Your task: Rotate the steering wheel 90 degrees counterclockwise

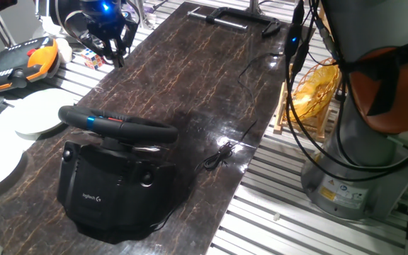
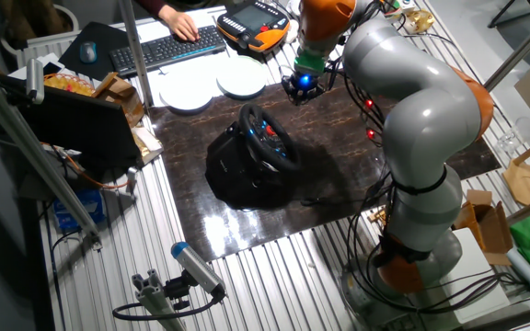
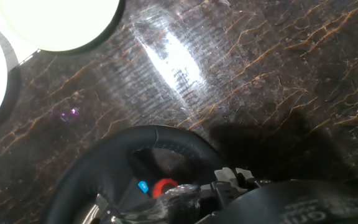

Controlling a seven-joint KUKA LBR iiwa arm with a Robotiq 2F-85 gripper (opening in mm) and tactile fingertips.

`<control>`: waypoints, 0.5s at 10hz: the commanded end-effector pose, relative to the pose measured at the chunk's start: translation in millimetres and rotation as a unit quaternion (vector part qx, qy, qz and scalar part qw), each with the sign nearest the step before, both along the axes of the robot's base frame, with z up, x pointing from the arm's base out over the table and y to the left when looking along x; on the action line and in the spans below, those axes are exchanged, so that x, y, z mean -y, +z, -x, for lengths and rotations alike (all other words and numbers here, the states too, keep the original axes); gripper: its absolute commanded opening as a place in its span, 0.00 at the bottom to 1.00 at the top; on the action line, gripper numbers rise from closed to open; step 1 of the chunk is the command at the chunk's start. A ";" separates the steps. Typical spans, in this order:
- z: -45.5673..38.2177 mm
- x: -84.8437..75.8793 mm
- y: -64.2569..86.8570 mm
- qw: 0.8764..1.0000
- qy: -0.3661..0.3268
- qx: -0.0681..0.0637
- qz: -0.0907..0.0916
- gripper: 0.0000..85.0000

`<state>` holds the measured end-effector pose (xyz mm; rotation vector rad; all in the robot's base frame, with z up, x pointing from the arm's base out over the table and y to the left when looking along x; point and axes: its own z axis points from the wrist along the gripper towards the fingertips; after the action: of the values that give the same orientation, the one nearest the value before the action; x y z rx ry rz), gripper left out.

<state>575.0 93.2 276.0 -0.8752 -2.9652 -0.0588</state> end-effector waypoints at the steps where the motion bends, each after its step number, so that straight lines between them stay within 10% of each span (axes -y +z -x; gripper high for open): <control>1: -0.4 -0.2 -0.3 1.000 0.000 0.001 0.000 0.01; 5: -0.2 0.4 -1.5 1.000 0.000 0.001 0.001 0.01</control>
<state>575.2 92.7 274.4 -0.8754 -2.9671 -0.0574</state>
